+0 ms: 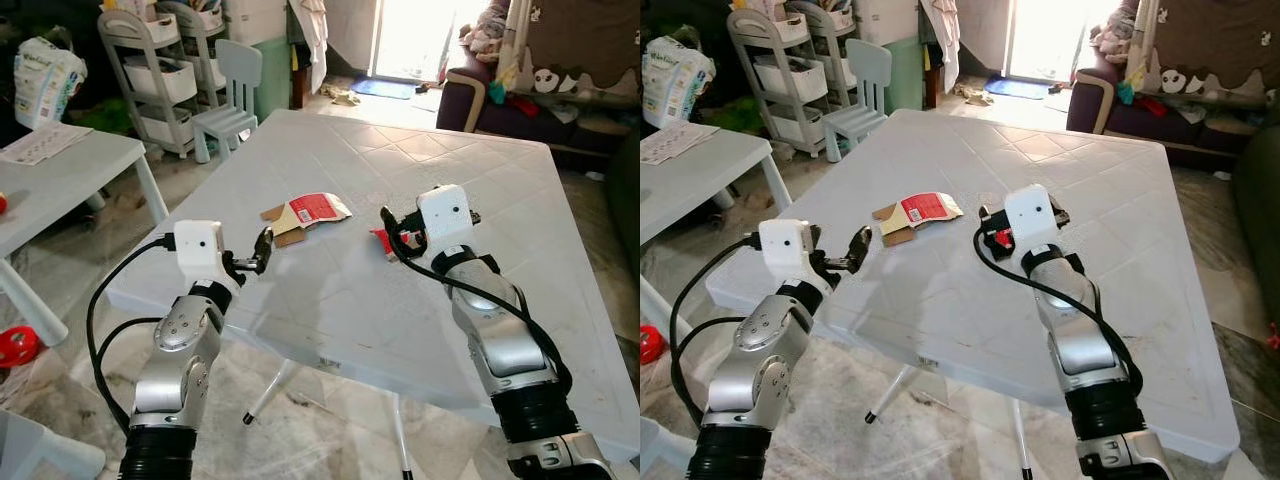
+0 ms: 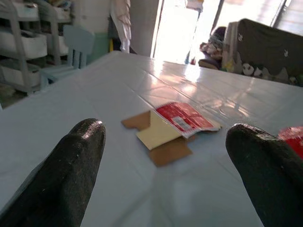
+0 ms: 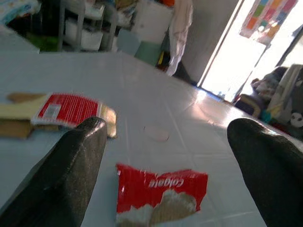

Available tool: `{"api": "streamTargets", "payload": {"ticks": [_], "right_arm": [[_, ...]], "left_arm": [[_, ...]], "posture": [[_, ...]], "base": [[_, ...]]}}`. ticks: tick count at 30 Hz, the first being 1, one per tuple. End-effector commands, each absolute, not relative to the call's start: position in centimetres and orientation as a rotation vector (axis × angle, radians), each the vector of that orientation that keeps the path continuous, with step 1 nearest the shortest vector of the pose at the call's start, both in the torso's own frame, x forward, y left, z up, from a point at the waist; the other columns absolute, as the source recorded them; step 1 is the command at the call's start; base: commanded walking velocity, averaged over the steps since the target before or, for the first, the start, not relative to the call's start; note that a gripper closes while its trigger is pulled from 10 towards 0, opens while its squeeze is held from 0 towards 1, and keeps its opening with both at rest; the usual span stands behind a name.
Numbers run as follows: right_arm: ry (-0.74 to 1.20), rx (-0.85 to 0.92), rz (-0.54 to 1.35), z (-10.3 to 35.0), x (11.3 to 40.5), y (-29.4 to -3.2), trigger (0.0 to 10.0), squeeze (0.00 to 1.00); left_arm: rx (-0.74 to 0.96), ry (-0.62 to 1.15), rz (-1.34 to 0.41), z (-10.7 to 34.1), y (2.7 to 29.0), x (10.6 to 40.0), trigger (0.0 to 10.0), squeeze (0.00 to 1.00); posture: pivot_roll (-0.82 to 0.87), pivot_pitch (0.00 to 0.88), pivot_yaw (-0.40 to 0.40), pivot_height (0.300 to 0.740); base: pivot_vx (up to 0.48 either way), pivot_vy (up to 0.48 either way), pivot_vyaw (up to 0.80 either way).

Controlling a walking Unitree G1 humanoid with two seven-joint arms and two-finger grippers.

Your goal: Picking trash to rubbish bin

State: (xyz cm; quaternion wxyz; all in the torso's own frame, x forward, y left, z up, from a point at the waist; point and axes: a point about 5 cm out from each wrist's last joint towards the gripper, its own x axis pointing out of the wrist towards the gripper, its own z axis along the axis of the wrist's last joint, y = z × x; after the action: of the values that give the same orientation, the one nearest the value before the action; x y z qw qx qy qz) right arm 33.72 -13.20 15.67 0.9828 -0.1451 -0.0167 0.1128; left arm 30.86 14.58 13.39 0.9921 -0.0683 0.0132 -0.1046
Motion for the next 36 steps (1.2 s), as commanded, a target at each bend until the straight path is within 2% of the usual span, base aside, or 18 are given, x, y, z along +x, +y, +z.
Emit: {"api": "streamTargets", "payload": {"ticks": [1,8,23,28,36], "right_arm": [[0.012,-0.309,0.227,14.9,33.6,-13.5,10.0,0.00],[0.044,-0.308,0.248,14.3,33.1,-13.4,10.0,0.00],[0.067,-0.318,0.261,13.9,32.5,-12.9,10.0,0.00],[0.092,-0.319,0.267,13.2,31.7,-12.3,10.0,0.00],[0.073,-0.299,0.250,12.9,30.6,-12.5,10.0,0.00]], "left_arm": [[-0.122,0.046,-0.253,13.2,14.0,30.6,10.0,0.00],[-0.076,0.064,-0.368,12.7,12.0,30.1,10.0,0.00],[-0.064,0.018,-0.353,13.2,11.5,31.7,10.0,0.00],[-0.054,-0.001,-0.369,13.1,10.1,33.2,10.0,0.00],[-0.037,-0.037,-0.375,13.9,9.0,33.7,10.0,0.00]], "posture": [[-0.03,0.032,-0.053,0.740],[-0.04,0.055,-0.062,0.740],[-0.05,0.056,-0.064,0.740],[-0.06,0.049,-0.061,0.740],[-0.07,0.050,-0.042,0.740]], "base": [[0.000,0.000,0.00],[0.000,0.000,0.00],[0.000,0.000,0.00],[0.000,0.000,0.00],[0.000,0.000,0.00]]}}
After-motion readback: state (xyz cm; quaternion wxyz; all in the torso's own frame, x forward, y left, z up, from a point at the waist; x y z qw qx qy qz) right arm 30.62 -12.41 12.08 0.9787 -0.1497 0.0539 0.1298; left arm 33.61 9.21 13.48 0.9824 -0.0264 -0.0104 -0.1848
